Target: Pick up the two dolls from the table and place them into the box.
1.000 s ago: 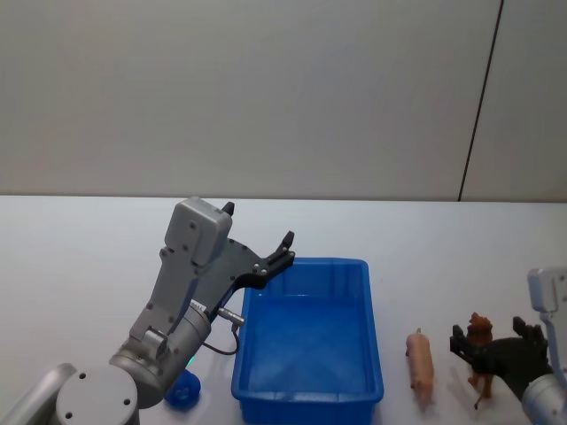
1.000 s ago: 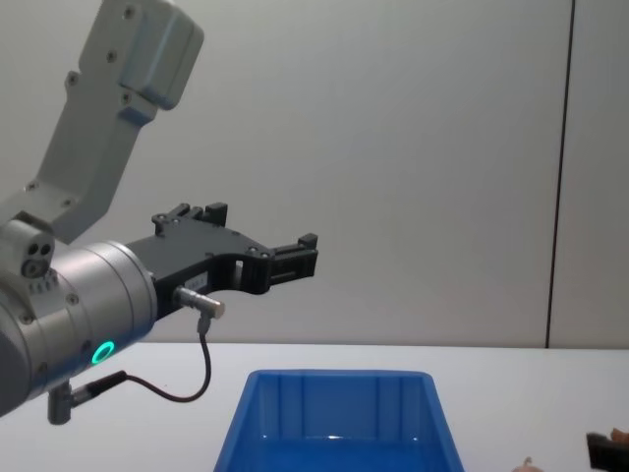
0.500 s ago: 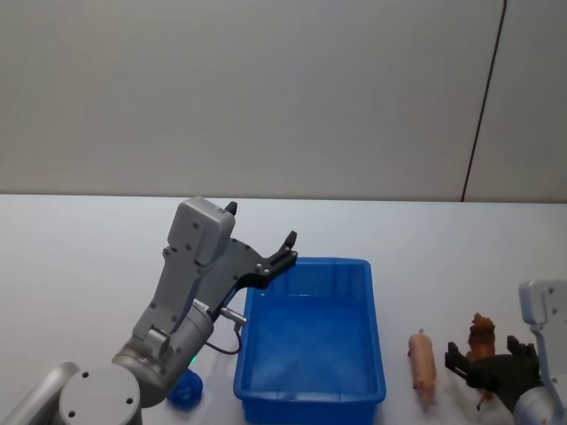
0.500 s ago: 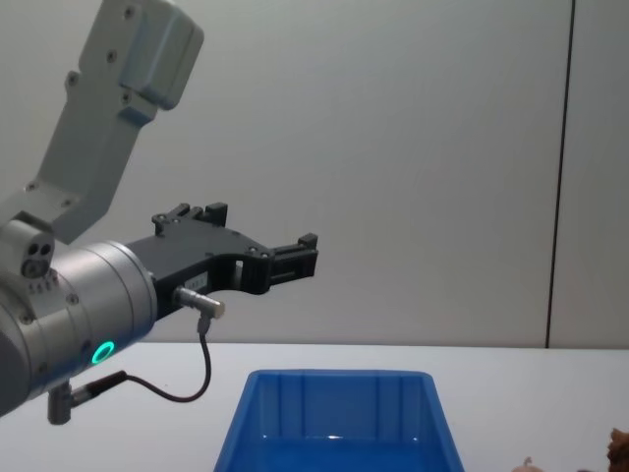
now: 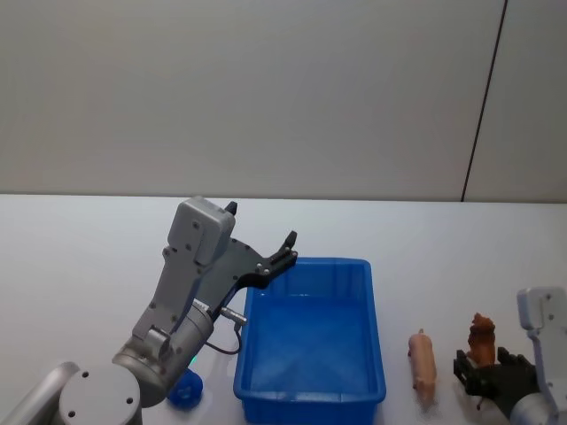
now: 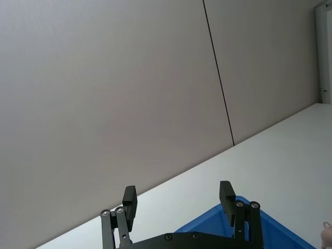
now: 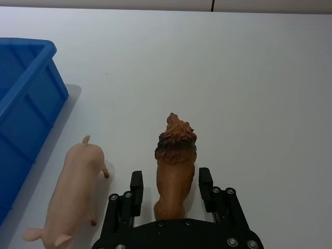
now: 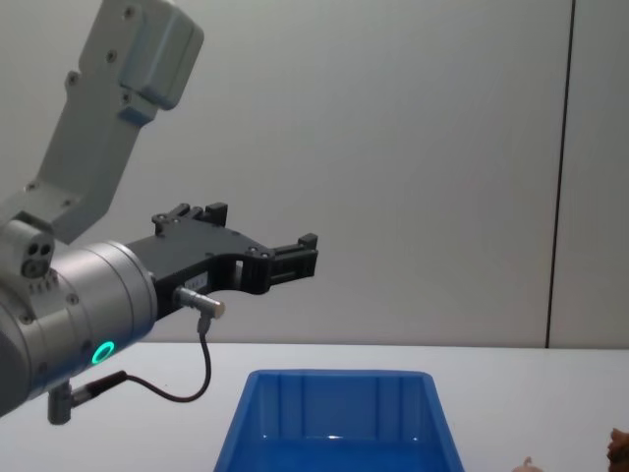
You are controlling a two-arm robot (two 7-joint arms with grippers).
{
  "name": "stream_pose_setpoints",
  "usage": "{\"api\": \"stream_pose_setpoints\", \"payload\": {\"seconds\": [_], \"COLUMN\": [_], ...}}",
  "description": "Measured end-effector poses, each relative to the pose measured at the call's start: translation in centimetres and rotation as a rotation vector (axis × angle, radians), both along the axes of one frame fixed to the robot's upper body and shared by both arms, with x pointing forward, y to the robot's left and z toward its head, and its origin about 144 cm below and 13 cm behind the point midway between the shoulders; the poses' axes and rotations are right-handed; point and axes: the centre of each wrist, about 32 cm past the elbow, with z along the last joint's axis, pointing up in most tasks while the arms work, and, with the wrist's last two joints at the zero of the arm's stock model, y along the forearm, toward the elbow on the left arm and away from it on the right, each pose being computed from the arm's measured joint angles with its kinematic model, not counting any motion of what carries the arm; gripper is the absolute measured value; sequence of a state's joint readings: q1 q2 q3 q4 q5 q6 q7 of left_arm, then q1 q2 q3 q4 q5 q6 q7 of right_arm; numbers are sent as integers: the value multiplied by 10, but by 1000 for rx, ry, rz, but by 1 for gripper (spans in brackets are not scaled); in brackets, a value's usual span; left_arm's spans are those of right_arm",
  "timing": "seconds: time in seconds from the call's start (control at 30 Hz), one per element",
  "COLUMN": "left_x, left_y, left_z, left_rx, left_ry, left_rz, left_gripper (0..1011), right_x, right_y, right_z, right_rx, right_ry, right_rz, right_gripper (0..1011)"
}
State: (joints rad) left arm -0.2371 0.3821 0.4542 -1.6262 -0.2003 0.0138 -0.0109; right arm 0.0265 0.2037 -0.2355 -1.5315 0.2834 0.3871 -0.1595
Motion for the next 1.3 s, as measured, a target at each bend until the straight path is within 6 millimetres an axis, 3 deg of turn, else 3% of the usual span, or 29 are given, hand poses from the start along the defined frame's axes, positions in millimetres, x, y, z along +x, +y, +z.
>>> {"api": "stream_pose_setpoints", "payload": {"seconds": [0.37, 0.93, 1.3], "left_x": [0, 0, 0], "left_y": [0, 0, 0], "left_z": [0, 0, 0], "left_rx": [0, 0, 0], "left_ry": [0, 0, 0], "left_rz": [0, 0, 0], "left_gripper": [1002, 1002, 1002], "right_x": [-2, -5, -3], "right_y": [0, -3, -4], "right_z": [0, 16, 29], "right_rx": [-1, 3, 52], "right_ry": [3, -152, -257], "right_rz": [-14, 38, 166], "right_gripper": [347, 343, 343]}}
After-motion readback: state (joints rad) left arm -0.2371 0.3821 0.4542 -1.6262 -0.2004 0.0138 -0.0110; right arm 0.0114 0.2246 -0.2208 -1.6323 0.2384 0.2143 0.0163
